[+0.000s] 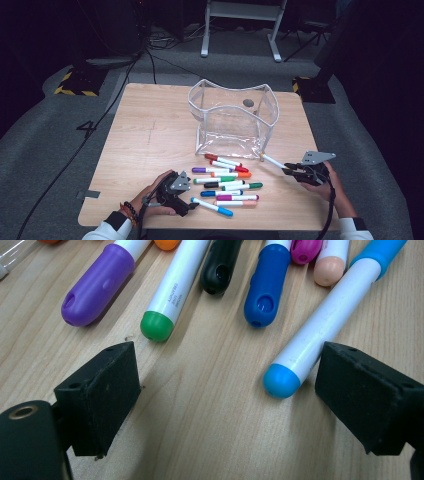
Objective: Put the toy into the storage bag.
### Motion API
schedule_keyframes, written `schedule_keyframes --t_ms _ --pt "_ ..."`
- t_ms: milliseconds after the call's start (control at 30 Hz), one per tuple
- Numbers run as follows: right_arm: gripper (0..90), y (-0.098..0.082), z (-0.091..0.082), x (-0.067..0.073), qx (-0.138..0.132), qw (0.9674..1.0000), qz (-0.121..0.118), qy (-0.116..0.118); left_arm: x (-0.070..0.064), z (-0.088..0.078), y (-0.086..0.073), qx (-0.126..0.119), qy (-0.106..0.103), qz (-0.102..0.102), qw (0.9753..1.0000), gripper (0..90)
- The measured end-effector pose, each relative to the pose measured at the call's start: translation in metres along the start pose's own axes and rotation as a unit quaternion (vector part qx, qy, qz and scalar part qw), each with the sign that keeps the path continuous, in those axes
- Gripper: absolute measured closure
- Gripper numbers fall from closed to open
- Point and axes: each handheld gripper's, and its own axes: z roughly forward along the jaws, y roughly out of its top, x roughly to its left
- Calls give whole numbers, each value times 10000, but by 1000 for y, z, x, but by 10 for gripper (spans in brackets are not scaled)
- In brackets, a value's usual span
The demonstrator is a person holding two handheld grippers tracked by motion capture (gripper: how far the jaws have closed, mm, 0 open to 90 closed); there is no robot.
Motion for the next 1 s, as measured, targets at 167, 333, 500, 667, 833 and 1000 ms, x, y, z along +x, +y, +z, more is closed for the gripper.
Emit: schedule_keyframes --t_ms 167,333,500,667,833,1000 --pt "743 -2 -10 2 -50 10000 -18 -70 -1 0 0 -27 27 -75 10000 111" --pt "743 -2 -21 1 -195 9997 -2 -158 -1 0 0 -25 26 -74 10000 111" --pt "743 3 -40 -3 -472 9981 15 -406 -1 0 0 -21 34 -80 10000 110" --pt "743 11 -57 -6 -739 9951 25 -655 -1 0 0 -18 38 -82 10000 110" --pt "743 20 -70 -14 -858 9925 63 -872 -1 0 0 -19 37 -81 10000 110" --pt "743 36 -85 -26 -976 9896 83 -1055 -1 0 0 -17 34 -77 10000 109"
